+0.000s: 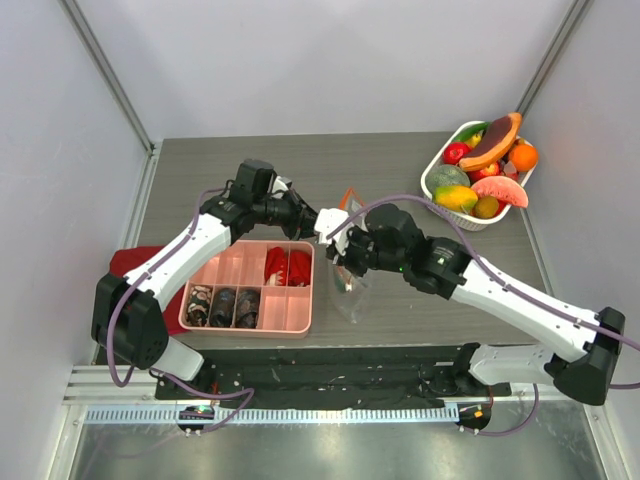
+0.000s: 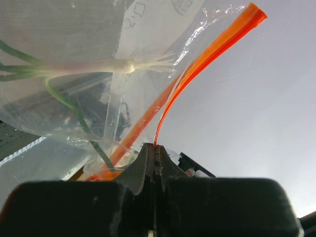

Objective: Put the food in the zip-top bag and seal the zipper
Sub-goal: Place the fake vegetable in the zipper food storage bag.

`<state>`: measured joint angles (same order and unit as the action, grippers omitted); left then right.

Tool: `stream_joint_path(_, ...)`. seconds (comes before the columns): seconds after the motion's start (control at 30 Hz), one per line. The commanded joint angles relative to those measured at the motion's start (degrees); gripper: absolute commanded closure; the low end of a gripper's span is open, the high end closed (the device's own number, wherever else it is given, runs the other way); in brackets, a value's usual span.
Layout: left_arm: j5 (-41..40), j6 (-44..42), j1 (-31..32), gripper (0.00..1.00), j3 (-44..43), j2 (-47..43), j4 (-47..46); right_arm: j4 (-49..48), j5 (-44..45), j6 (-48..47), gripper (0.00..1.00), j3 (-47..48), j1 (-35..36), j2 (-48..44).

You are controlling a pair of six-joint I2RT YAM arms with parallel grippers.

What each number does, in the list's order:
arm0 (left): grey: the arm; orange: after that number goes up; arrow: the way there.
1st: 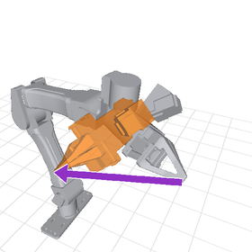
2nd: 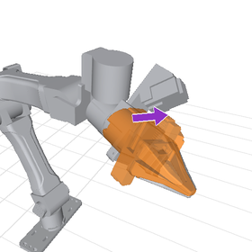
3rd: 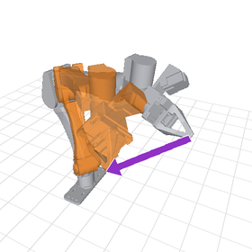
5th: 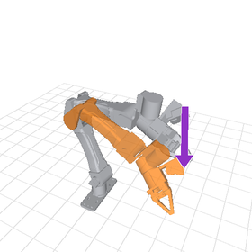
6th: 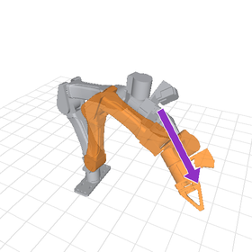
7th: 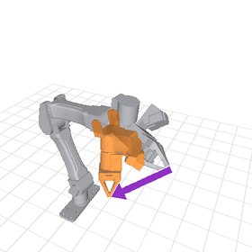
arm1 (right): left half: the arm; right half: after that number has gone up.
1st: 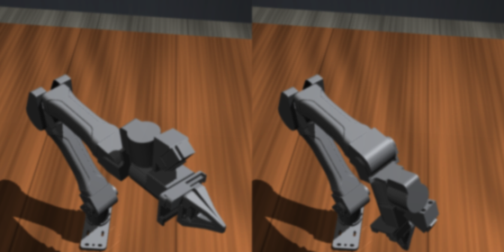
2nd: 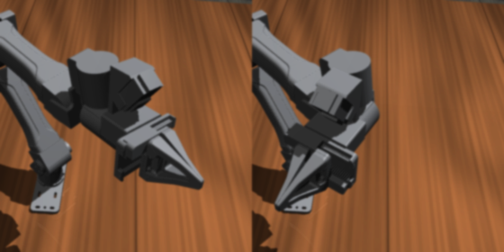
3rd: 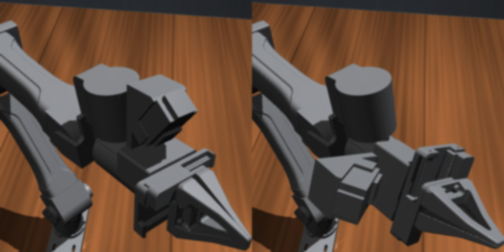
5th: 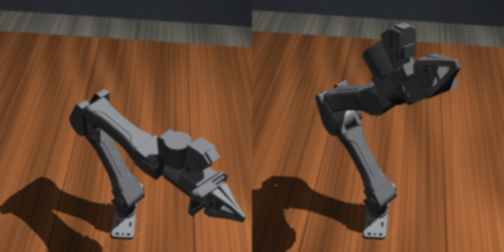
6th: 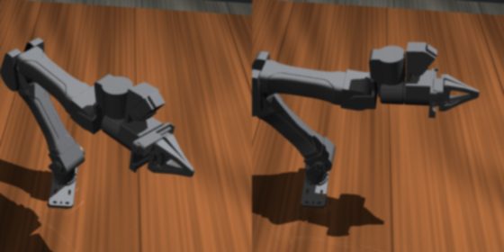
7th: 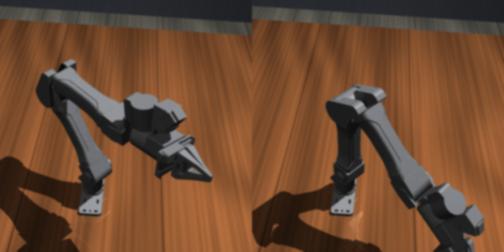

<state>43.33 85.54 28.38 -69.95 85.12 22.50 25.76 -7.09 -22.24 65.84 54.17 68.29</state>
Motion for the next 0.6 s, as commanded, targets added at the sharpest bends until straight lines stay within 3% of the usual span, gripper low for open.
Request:
stream_joint_path(0.0,2.6,0.2,0.0,1.00,0.0,-1.0,-2.5,-2.2,4.7,10.2,0.99,-0.3,-1.6,-6.8)
stream_joint_path(0.2,2.9,-0.4,0.0,1.00,0.3,-1.1,-2.6,-2.2,7.9,19.1,0.99,-2.3,-7.0,-7.4)
stream_joint_path(0.57,4.4,-2.1,0.0,1.00,0.6,-2.8,-4.7,4.5,5.3,22.2,0.99,1.7,-9.2,4.6)
